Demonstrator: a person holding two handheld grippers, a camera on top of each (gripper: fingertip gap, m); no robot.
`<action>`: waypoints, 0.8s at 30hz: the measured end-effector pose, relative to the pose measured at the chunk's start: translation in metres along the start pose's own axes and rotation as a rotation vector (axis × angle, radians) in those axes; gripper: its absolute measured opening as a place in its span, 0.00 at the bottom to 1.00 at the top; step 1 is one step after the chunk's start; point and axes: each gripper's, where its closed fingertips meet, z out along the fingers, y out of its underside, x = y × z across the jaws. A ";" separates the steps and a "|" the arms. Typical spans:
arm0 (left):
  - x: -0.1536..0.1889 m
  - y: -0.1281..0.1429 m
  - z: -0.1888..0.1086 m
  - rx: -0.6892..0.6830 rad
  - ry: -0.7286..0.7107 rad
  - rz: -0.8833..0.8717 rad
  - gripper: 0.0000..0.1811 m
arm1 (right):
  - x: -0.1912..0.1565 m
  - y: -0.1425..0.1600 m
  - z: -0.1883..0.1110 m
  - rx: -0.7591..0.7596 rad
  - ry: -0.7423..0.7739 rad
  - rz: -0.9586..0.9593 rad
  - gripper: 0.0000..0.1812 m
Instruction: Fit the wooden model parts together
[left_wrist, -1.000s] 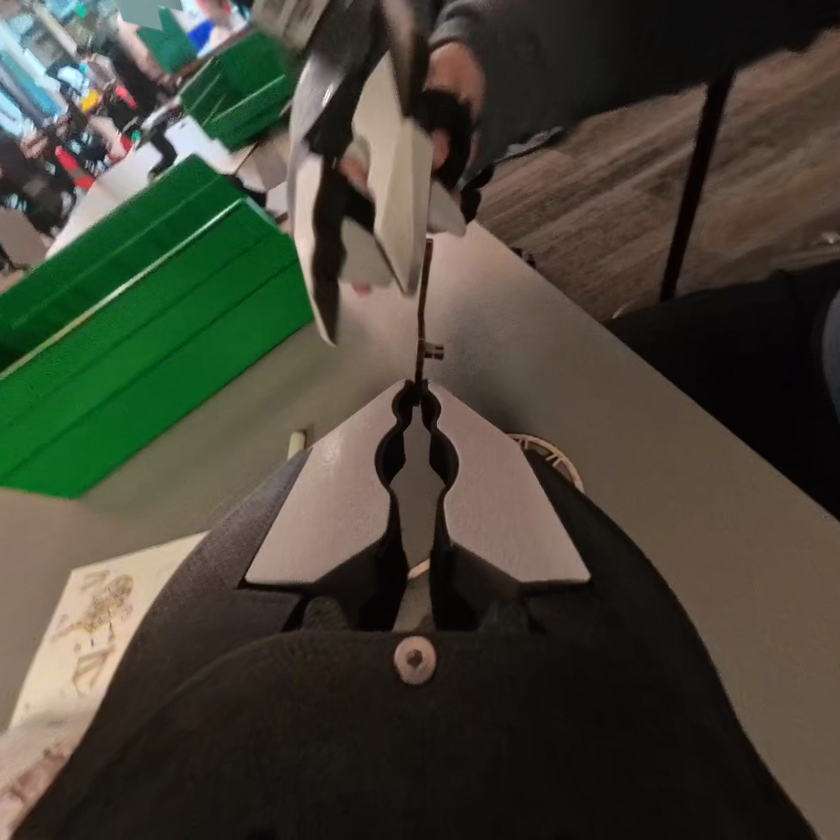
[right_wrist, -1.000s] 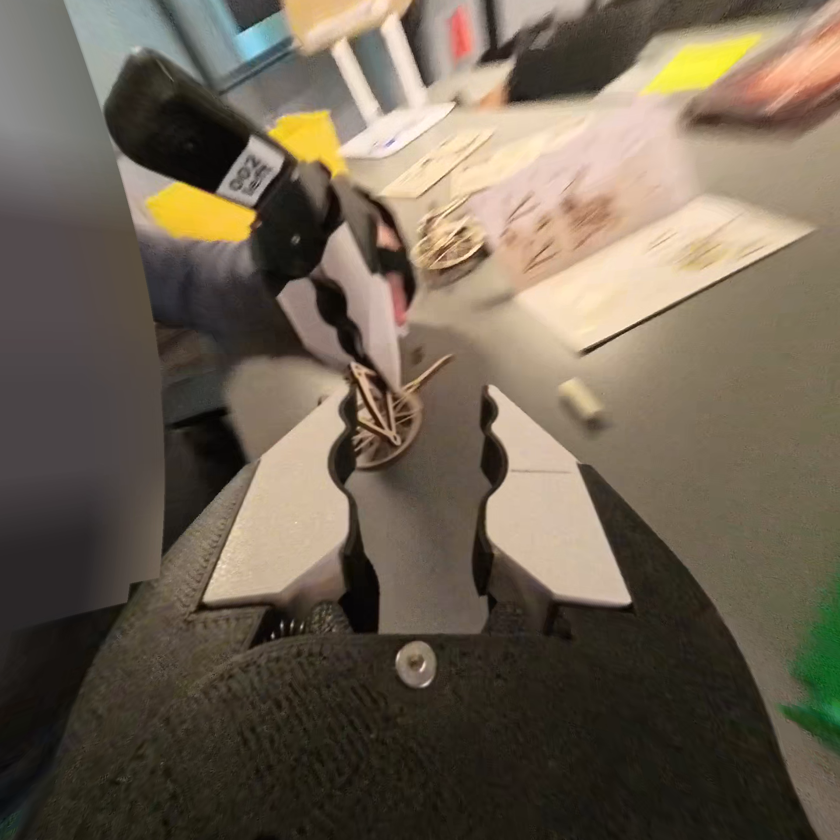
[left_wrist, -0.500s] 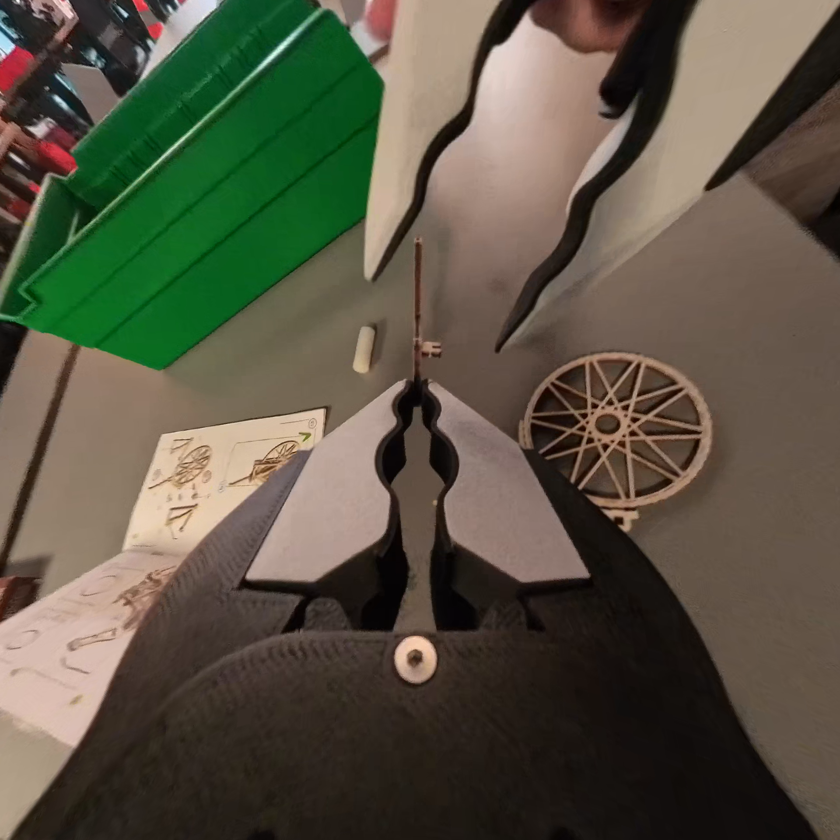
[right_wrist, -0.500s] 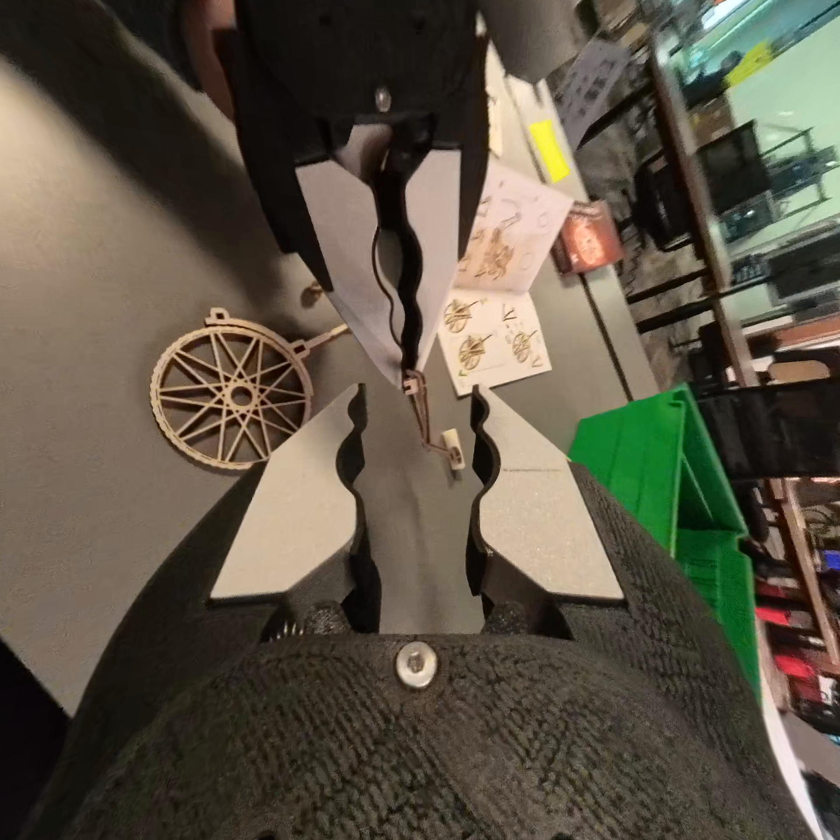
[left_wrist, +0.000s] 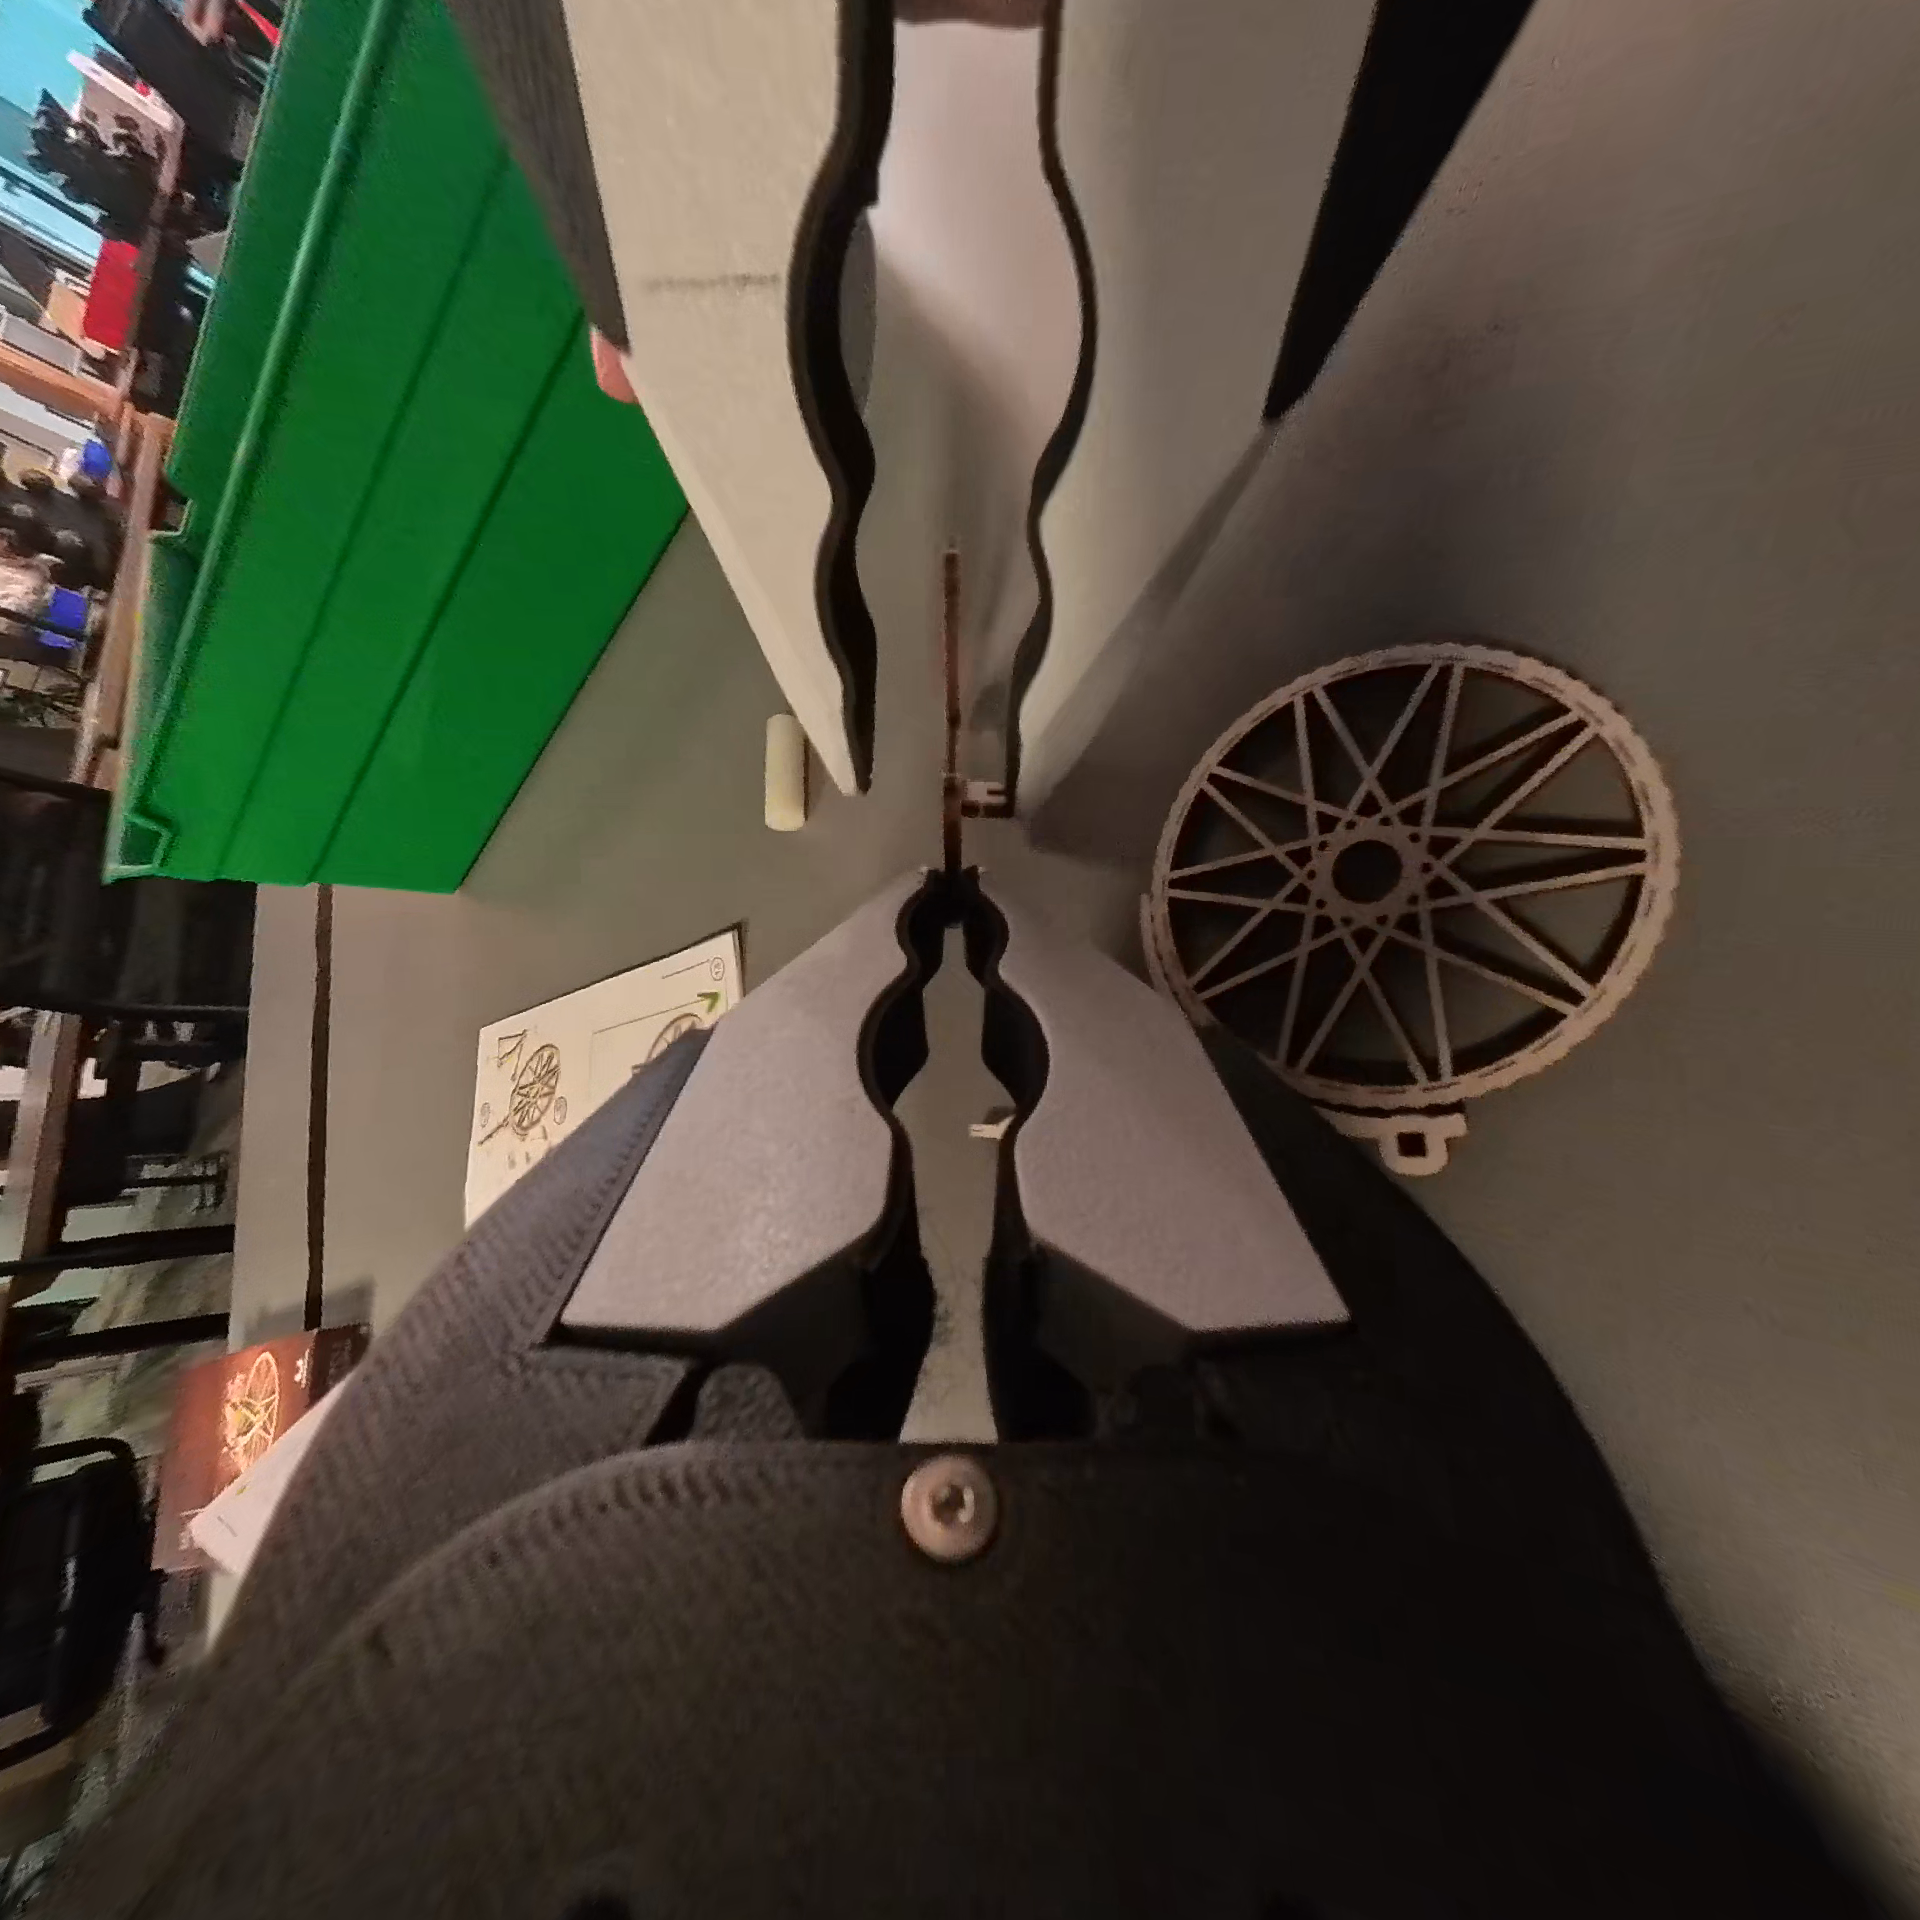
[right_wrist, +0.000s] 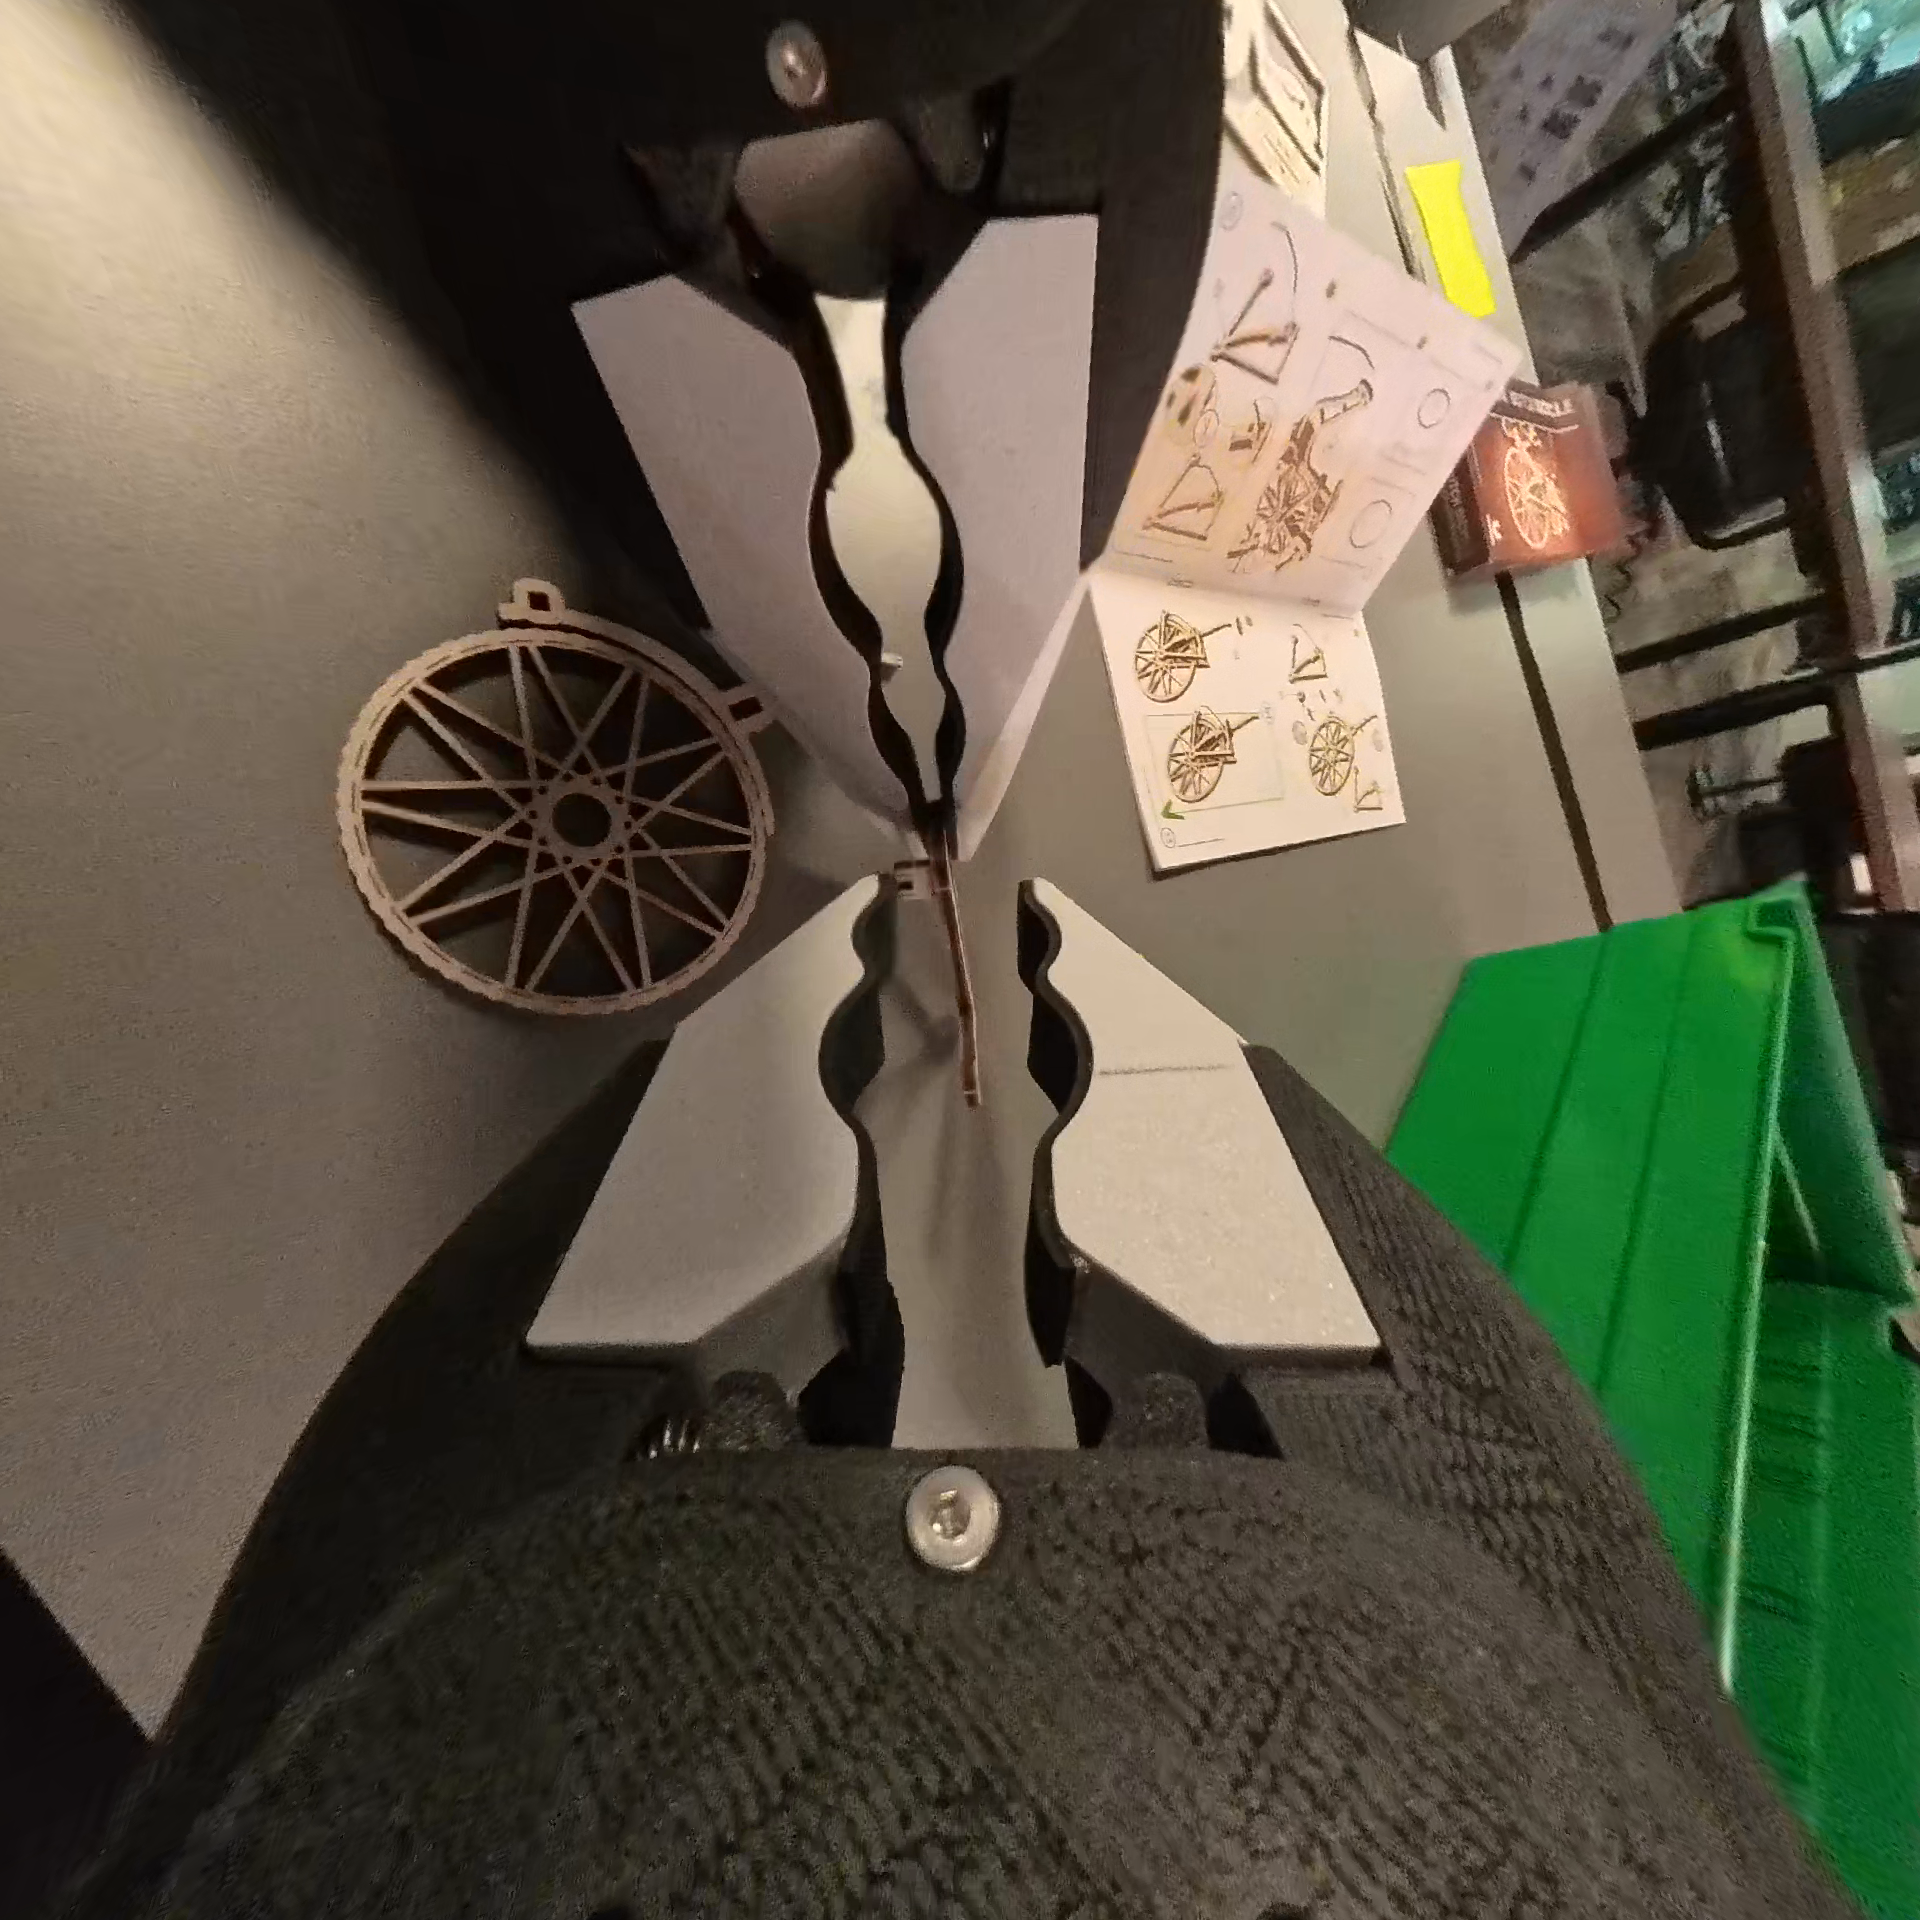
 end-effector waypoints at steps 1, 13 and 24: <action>0.000 0.000 0.000 -0.002 0.001 0.002 0.01 | -0.001 0.000 0.000 0.014 -0.005 0.001 0.11; 0.006 0.003 0.004 -0.074 -0.017 0.132 0.01 | -0.007 0.002 0.001 0.164 0.090 -0.001 0.05; 0.009 0.000 0.004 -0.048 -0.021 0.163 0.01 | -0.009 0.002 -0.001 0.165 0.111 -0.092 0.04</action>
